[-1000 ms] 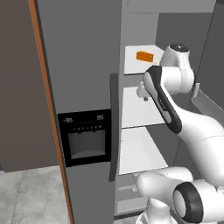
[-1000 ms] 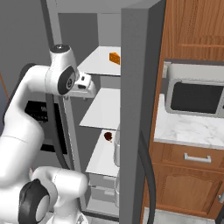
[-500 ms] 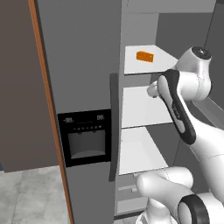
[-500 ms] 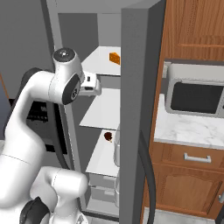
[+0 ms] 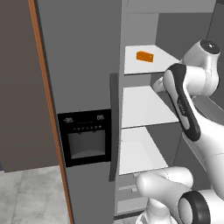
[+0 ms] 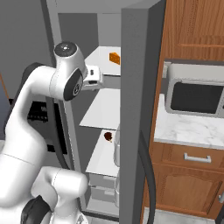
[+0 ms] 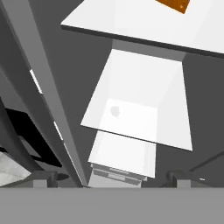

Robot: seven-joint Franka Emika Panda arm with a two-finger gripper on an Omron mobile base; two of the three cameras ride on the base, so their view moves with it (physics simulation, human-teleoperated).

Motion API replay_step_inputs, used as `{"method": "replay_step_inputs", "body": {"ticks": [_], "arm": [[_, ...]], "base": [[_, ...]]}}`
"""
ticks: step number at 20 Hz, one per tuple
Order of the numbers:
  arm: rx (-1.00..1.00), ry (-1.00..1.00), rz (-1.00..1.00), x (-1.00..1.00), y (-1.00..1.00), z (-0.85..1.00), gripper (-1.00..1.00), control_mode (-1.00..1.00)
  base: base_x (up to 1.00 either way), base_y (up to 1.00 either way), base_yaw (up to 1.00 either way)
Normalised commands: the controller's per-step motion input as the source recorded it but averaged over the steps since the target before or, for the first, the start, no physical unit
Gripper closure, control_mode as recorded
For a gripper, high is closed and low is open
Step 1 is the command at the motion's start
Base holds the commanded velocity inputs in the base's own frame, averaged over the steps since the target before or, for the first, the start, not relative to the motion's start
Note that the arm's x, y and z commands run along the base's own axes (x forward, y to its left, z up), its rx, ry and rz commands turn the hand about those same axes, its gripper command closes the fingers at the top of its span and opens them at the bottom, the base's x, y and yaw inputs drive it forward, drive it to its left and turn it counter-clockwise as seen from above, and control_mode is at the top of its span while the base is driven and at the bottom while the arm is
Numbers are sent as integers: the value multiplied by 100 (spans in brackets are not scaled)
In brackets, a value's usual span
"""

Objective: Pick the cheese from the fridge and the cheese grater from the cabinet and place them next to the salad bowl.

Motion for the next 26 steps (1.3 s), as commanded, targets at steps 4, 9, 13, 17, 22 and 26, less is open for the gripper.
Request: {"method": "replay_step_inputs", "body": {"ticks": [4, 9, 13, 17, 22, 26], "arm": [[0, 0, 0, 6, -2, 23, -100, -100], [0, -10, 0, 11, -1, 16, -100, -100], [0, -28, 2, -7, -1, 3, -100, -100], [0, -28, 0, -8, -1, 5, -100, -100], [1, -10, -1, 0, -6, 27, -100, -100], [1, 0, -6, 3, -13, 38, -100, -100]], "base": [[0, 0, 0], [0, 0, 0], [0, 0, 0], [0, 0, 0], [0, 0, 0], [0, 0, 0]]}}
